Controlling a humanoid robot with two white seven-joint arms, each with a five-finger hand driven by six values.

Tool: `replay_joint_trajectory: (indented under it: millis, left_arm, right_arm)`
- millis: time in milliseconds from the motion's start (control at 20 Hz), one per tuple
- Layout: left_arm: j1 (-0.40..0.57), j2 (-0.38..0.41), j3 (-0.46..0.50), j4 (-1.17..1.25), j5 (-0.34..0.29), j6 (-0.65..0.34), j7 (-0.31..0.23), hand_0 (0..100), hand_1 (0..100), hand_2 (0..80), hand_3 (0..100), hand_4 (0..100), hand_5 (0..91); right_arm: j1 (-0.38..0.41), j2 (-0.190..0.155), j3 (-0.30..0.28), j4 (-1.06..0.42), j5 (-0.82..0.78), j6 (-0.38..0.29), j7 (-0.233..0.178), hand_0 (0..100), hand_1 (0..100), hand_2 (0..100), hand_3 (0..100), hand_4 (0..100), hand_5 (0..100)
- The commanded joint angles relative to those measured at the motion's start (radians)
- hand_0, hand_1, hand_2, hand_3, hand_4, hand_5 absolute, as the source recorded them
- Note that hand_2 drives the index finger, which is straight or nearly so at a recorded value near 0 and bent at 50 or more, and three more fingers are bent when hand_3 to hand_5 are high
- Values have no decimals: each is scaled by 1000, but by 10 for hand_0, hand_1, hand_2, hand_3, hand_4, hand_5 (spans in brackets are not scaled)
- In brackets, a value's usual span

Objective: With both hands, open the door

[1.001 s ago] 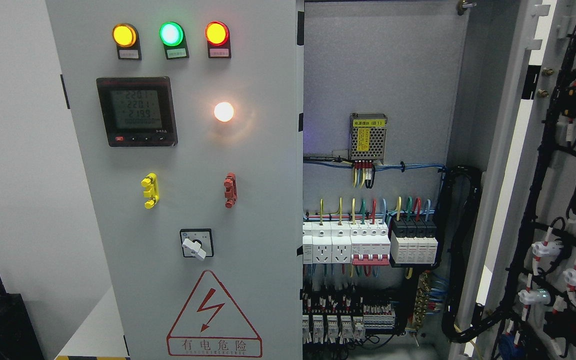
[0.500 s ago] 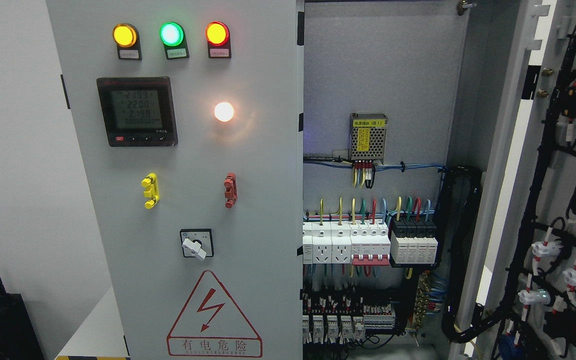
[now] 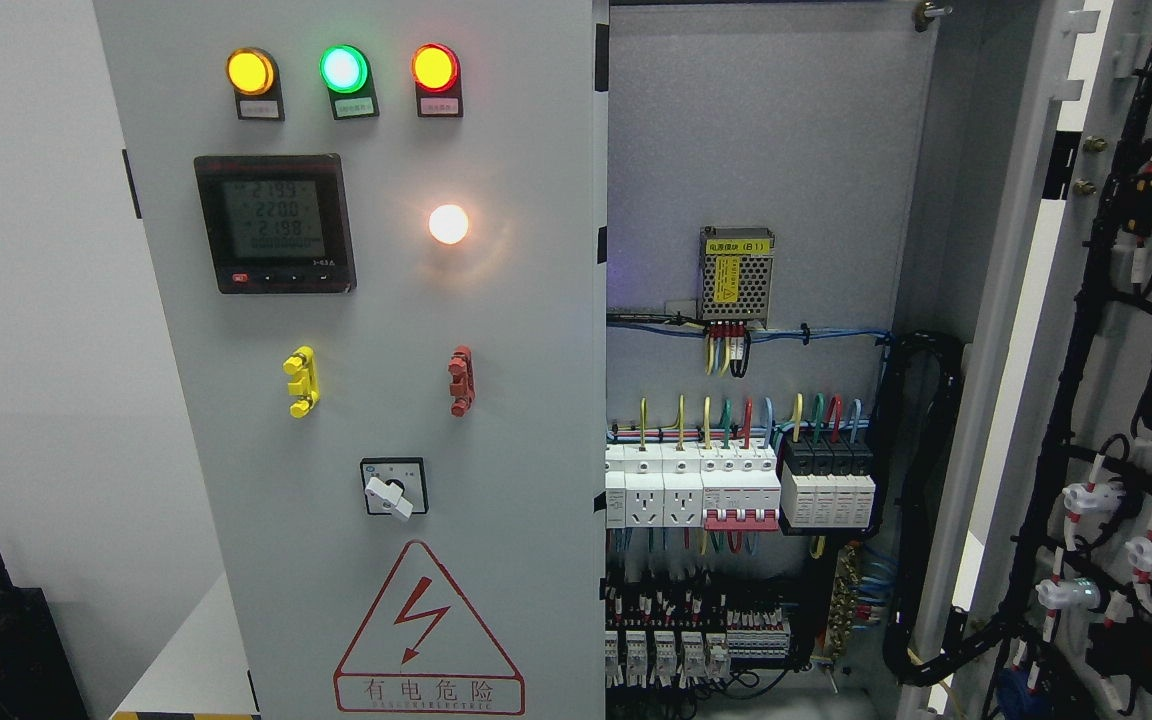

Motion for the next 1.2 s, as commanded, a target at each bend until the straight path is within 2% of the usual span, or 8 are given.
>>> replay_joint_trajectory:
  millis: [0, 250, 400, 500, 651, 801, 1051, 1151]
  left_arm:
    - [119, -428, 179, 615, -114, -4, -7, 0, 0, 0, 0, 33, 0]
    - [148, -672, 480, 885, -338, -7, -5, 0, 0, 0, 0, 33, 0]
    - [148, -786, 688, 1013, -487, -7, -4, 0, 0, 0, 0, 33, 0]
    - [148, -830, 809, 1044, -574, -7, -2, 0, 0, 0, 0, 33, 0]
    - [148, -906, 950, 1091, -630, -5, 56, 0, 0, 0, 0, 32, 0]
    - [150, -963, 961, 1110, -633, -4, 128, 0, 0, 0, 0, 32, 0]
    - [153, -969, 964, 1099, -696, 4, 133, 0, 0, 0, 0, 32, 0]
    - [151, -967, 1019, 1099, -747, 6, 133, 0, 0, 0, 0, 32, 0]
  right_arm:
    - [0, 0, 0, -1, -32, 1, 0, 0, 0, 0, 0, 0, 0]
    - [0, 0, 0, 0, -32, 1, 0, 0, 0, 0, 0, 0, 0]
    - [0, 0, 0, 0, -32, 1, 0, 0, 0, 0, 0, 0, 0]
    - [0, 0, 0, 0, -32, 1, 0, 0, 0, 0, 0, 0, 0]
    - [0, 0, 0, 0, -32, 1, 0, 0, 0, 0, 0, 0, 0]
    - [0, 0, 0, -1, -32, 1, 0, 0, 0, 0, 0, 0, 0]
    - [0, 0, 0, 0, -32, 1, 0, 0, 0, 0, 0, 0, 0]
    - [0, 0, 0, 0, -32, 1, 0, 0, 0, 0, 0, 0, 0]
